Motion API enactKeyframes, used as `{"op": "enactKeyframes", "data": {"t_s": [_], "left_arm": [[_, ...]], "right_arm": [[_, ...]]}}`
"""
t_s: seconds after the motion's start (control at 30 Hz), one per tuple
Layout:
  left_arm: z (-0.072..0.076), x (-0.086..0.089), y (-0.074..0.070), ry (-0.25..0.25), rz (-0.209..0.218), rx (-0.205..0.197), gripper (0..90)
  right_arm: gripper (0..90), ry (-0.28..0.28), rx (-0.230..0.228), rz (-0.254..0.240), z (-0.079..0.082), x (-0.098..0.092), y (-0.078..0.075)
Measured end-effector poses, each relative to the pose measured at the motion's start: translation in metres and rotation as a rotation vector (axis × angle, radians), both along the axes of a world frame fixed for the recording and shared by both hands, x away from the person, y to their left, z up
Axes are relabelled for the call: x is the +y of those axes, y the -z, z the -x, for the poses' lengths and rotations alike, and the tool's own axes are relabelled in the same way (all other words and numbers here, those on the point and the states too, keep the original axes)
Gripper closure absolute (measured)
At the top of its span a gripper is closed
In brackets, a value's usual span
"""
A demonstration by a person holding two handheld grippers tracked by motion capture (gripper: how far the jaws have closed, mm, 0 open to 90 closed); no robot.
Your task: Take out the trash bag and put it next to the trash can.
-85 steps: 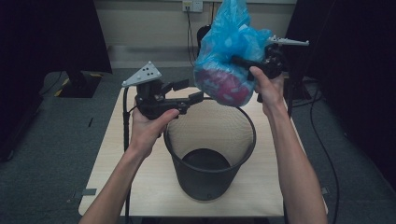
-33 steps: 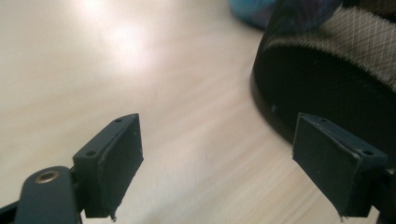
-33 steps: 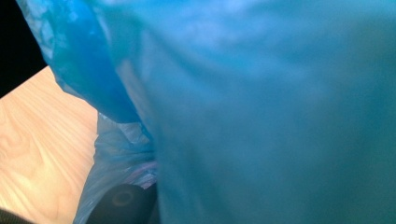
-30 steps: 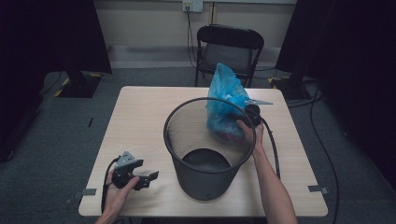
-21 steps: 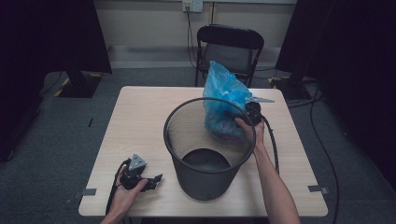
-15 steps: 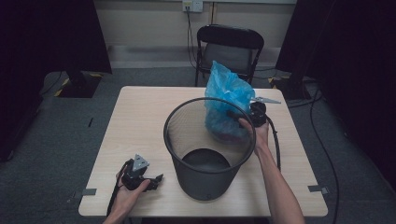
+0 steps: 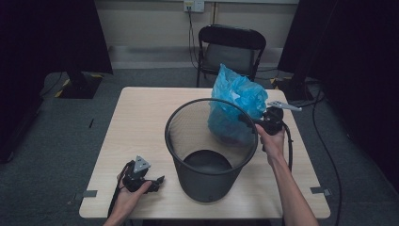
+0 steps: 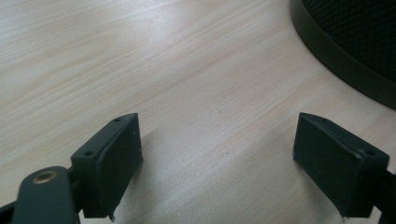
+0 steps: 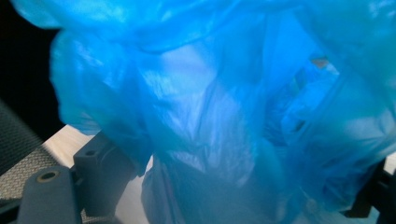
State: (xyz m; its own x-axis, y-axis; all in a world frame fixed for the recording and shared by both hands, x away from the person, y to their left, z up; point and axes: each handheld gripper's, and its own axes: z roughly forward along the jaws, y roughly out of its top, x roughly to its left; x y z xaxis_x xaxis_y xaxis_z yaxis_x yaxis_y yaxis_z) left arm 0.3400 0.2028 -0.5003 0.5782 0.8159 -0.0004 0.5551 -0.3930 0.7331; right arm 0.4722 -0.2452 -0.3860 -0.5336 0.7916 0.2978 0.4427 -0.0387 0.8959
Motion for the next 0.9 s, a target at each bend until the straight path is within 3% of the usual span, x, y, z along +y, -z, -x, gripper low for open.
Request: {"op": "enactKeyframes", "data": {"t_s": [0.17, 0.3, 0.43, 0.67, 0.73, 0.8, 0.9], "left_arm": [[0.000, 0.000, 0.000, 0.000, 0.000, 0.000, 14.6], [0.000, 0.000, 0.000, 0.001, 0.000, 0.001, 14.6], [0.000, 0.000, 0.000, 0.001, 0.000, 0.001, 14.6], [0.000, 0.000, 0.000, 0.001, -0.001, 0.001, 14.6], [0.000, 0.000, 0.000, 0.001, -0.002, 0.001, 14.6], [0.000, 0.000, 0.000, 0.001, -0.003, 0.003, 14.4], [0.000, 0.000, 0.000, 0.001, -0.003, 0.003, 14.3]], "right_arm": [[15.7, -0.020, -0.034, -0.027, 0.018, -0.013, -0.011], [15.6, -0.027, -0.047, 0.050, 0.033, -0.018, -0.015], [15.8, -0.024, -0.029, 0.127, 0.048, -0.023, -0.004], [15.7, 0.024, -0.019, 0.173, 0.073, -0.036, 0.014], [17.3, 0.058, -0.053, 0.175, 0.080, -0.038, 0.016], [17.8, 0.082, -0.116, 0.175, 0.089, -0.040, 0.015], [16.8, 0.106, -0.157, 0.148, 0.095, -0.043, 0.009]]}}
